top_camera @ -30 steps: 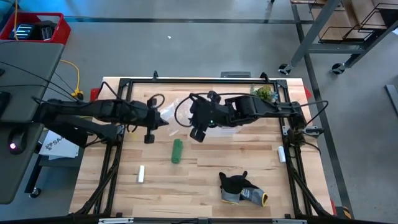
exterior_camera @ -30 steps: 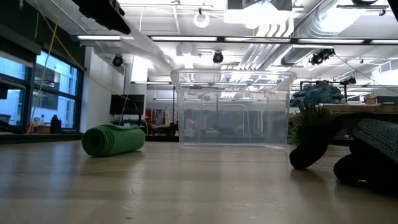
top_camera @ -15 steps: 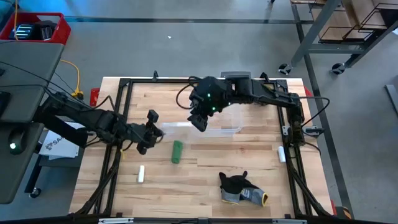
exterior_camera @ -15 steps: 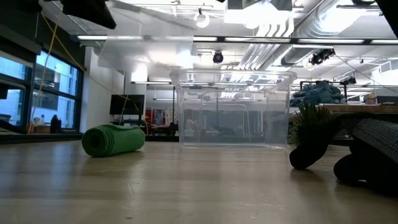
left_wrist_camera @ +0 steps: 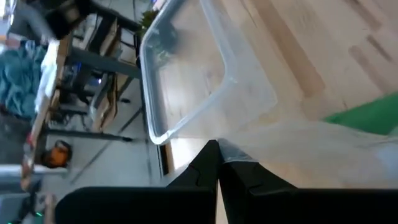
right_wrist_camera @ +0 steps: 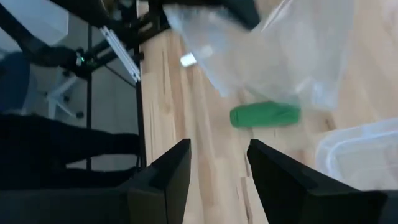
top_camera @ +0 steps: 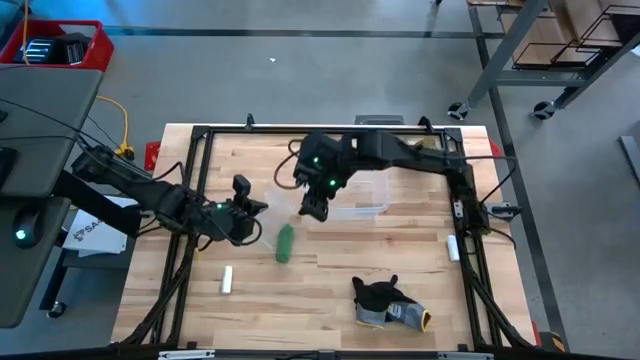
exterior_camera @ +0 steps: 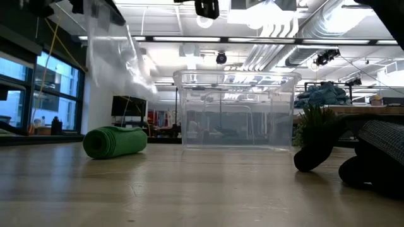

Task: Roll bandage
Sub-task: Open the transparent zip bag

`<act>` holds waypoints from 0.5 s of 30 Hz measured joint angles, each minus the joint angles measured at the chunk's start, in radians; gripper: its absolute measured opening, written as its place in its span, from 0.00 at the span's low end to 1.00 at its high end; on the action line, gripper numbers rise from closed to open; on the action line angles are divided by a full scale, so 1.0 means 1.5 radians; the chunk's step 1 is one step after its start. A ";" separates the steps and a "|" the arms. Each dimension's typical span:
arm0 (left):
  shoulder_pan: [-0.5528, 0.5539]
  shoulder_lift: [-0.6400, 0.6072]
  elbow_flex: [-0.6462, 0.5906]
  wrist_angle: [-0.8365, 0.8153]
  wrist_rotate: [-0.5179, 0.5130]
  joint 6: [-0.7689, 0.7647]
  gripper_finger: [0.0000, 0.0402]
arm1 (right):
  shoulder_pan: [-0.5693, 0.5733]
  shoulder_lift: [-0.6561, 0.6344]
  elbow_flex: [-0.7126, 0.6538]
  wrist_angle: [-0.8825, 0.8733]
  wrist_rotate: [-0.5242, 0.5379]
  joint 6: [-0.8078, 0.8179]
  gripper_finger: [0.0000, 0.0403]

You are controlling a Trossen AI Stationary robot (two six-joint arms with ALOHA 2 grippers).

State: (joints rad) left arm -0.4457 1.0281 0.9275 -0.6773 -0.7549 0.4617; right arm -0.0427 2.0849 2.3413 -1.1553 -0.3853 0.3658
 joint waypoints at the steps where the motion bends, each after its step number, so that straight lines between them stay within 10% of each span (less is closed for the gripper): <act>1: 0.000 -0.004 0.000 -0.001 0.000 -0.018 0.00 | 0.005 0.002 0.000 -0.003 0.000 -0.002 0.39; 15: 0.043 -0.020 0.096 -0.015 0.072 -0.378 0.00 | 0.126 0.002 0.000 0.068 0.201 0.030 0.39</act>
State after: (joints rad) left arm -0.3809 0.9985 1.0715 -0.7001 -0.6469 -0.1059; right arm 0.1464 2.0884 2.3413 -1.0540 -0.0831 0.4107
